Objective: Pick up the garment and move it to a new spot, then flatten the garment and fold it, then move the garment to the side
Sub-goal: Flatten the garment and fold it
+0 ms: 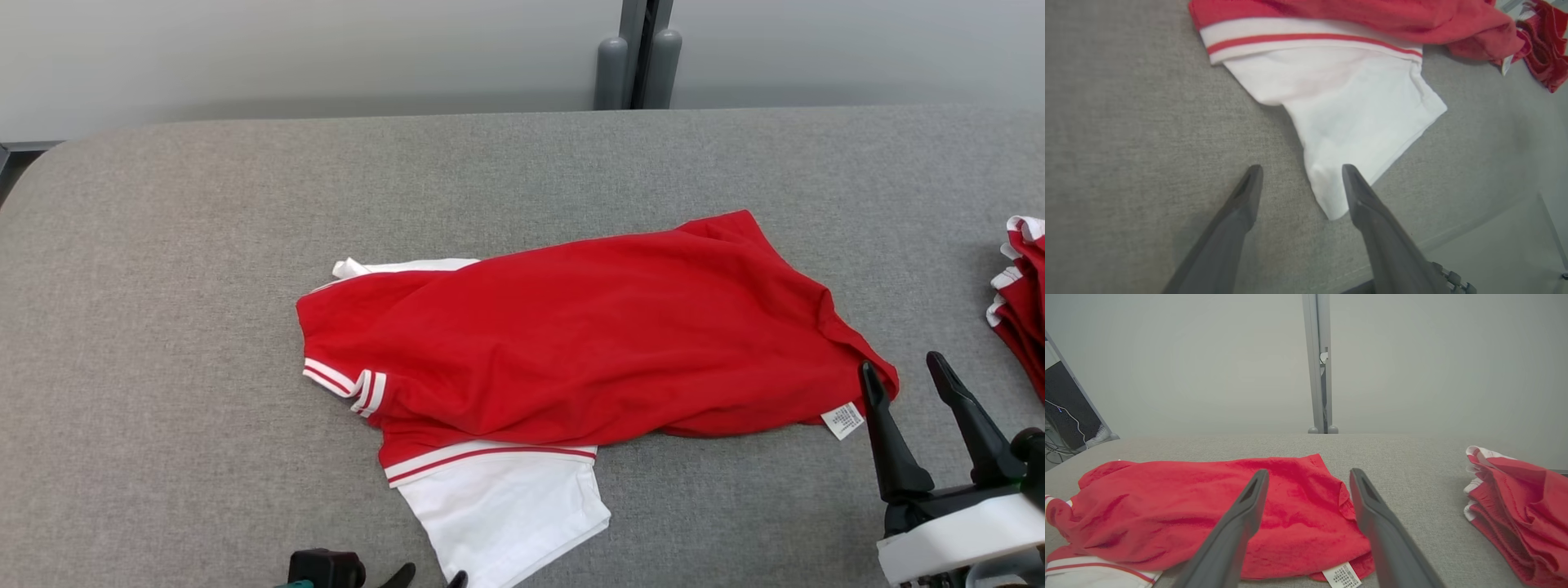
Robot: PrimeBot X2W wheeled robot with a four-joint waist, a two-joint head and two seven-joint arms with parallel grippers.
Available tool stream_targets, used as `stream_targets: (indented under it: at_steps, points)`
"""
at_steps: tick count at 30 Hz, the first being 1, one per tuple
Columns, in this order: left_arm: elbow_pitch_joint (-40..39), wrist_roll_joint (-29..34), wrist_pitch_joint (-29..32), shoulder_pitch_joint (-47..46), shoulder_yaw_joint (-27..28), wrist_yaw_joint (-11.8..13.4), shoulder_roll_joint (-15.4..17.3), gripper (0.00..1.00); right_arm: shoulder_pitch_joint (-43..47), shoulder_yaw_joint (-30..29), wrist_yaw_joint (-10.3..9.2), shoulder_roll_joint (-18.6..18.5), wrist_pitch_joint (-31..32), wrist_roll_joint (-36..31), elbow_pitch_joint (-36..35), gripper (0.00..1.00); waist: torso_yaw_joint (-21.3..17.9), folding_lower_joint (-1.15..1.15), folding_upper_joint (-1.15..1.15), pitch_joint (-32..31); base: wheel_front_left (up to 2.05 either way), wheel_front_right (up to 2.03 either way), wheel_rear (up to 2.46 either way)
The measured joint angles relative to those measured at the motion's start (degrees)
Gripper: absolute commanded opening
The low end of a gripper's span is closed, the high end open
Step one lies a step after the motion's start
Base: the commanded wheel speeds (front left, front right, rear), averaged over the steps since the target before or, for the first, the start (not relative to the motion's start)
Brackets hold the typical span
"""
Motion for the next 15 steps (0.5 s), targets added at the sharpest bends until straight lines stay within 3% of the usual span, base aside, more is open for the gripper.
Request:
stream_targets:
  at_steps: [6,7,8,9,15]
  points:
    - [1.19,-0.8,1.76,-0.64,-1.43,-1.12,-0.29,1.0,-0.65,-0.23,0.0,-0.09,-0.12,0.19,0.48,1.0,-0.69,0.0,0.0,0.92,0.0,0.0,0.0]
    - [1.29,-0.89,2.12,-0.7,-1.6,-1.63,-0.27,0.65,-0.65,-0.42,0.0,-0.1,-0.12,0.19,0.63,1.0,-0.8,0.0,0.0,1.04,0.0,0.0,0.0]
    - [1.29,-0.89,2.12,-0.7,-1.6,-1.63,-0.27,0.13,-0.65,-0.42,0.0,-0.1,-0.12,0.19,0.63,1.0,-0.8,0.0,0.0,1.04,0.0,0.0,0.0]
    - [1.37,-1.18,2.2,-1.03,-1.71,-2.04,-0.27,0.0,-0.65,-0.79,0.0,-0.11,-0.15,0.32,1.03,1.0,-0.95,0.0,0.0,1.26,0.0,0.0,0.0]
    - [2.09,-1.16,1.27,-1.8,-1.58,-2.27,-0.13,0.0,-0.67,-2.42,0.0,-0.03,-0.37,1.18,2.94,1.0,-1.08,0.0,0.0,1.69,0.0,0.0,0.0]
